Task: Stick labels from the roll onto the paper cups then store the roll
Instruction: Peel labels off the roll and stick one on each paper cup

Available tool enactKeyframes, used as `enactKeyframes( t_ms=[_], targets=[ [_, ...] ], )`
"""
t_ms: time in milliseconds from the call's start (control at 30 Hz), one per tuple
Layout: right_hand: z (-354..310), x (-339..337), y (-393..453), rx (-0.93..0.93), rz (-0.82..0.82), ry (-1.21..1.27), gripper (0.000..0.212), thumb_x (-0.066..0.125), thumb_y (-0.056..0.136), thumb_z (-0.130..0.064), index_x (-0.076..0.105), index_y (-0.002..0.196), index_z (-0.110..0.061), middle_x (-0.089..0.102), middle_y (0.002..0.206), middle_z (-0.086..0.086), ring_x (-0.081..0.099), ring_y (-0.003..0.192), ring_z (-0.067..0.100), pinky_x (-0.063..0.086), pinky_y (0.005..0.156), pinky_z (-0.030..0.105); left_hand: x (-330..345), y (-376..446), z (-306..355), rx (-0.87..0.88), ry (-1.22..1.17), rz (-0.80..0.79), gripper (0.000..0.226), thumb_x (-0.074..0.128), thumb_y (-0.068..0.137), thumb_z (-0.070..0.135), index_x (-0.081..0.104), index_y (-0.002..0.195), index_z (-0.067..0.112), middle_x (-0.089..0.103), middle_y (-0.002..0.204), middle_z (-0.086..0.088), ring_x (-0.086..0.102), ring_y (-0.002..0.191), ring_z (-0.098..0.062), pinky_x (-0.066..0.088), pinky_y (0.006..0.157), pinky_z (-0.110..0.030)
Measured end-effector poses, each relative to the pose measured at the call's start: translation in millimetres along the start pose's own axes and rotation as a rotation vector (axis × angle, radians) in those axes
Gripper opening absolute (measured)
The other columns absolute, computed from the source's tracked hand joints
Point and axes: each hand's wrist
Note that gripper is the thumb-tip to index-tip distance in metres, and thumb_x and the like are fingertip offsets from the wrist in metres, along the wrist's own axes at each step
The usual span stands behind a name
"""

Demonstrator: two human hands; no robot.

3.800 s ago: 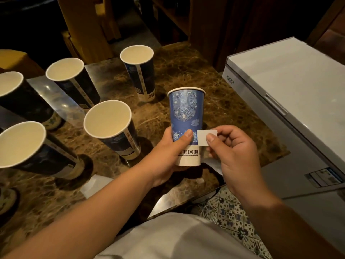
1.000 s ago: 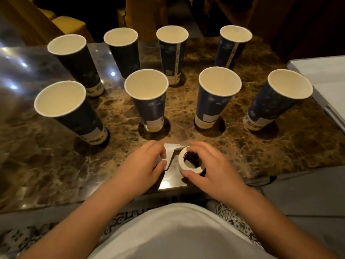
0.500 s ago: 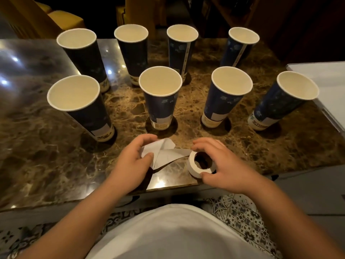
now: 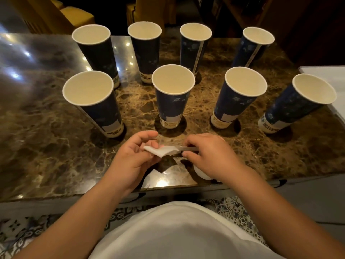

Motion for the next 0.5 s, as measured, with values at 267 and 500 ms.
enactKeyframes(
  t_ms=[267,500],
  targets=[
    [11,14,-5,-0.116,0.364,0.118,0.007,0.06,0.087,-0.02,0.066,0.088,-0.016,0.066,0.08,-0.004,0.059,0.075,0.014,0.05,0.071,0.033,-12,-12,6,0.238,0.306,-0.166,0.033,0.055,0.071,0.002,0.074,0.093,0.015,0.067,0.077,-0.021,0.065,0.07,-0.017,0.055,0.082,-0.033],
    [12,16,-12,-0.164,0.516,0.176,0.009,0.059,0.086,-0.018,0.064,0.084,-0.011,0.068,0.08,0.004,0.06,0.079,0.015,0.051,0.071,0.033,10,1,7,0.013,0.409,-0.035,0.036,0.061,0.092,0.017,0.056,0.124,0.033,0.065,0.123,0.005,0.06,0.115,-0.006,0.049,0.098,-0.03]
  ],
)
Point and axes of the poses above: each hand's wrist, its own y-axis towards the middle knuckle, its own x-axis out of the palm, z = x × y
